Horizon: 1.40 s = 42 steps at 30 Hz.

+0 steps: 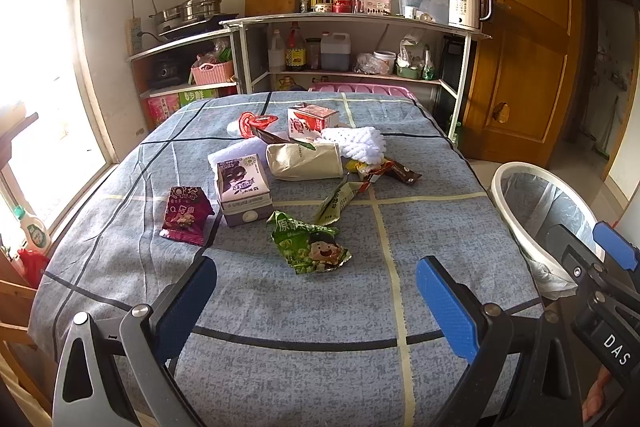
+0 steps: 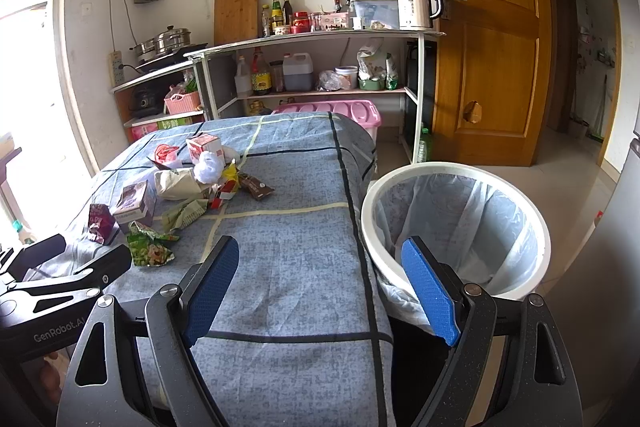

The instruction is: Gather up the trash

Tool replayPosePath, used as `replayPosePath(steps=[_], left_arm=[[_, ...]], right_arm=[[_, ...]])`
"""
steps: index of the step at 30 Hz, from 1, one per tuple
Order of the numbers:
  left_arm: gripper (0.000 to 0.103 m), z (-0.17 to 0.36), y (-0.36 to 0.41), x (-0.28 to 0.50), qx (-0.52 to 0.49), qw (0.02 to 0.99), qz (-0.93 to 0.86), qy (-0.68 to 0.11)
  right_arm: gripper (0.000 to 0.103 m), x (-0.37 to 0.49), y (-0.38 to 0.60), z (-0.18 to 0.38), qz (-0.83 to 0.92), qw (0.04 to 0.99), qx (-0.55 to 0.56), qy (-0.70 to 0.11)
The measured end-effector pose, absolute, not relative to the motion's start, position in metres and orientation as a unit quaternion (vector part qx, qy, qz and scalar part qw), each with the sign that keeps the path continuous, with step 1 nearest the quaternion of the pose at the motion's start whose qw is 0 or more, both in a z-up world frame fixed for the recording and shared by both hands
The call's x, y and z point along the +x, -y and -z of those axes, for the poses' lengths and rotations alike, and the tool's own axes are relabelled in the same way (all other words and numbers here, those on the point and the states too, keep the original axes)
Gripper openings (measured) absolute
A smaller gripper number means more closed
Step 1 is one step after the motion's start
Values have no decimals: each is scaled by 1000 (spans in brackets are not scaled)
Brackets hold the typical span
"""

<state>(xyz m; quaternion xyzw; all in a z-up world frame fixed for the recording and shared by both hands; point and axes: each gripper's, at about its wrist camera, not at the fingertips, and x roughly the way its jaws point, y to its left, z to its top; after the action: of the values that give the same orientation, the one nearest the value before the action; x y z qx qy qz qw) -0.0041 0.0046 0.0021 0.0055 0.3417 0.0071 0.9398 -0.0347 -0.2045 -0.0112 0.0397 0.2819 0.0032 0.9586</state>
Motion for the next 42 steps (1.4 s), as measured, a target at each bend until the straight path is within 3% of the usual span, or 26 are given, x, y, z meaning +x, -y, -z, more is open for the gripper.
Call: replayPosePath(steps=[42], left_arm=[[101, 7, -32, 7, -12, 935, -23, -353]], right_arm=[[84, -18, 179, 18, -21, 954, 21, -297]])
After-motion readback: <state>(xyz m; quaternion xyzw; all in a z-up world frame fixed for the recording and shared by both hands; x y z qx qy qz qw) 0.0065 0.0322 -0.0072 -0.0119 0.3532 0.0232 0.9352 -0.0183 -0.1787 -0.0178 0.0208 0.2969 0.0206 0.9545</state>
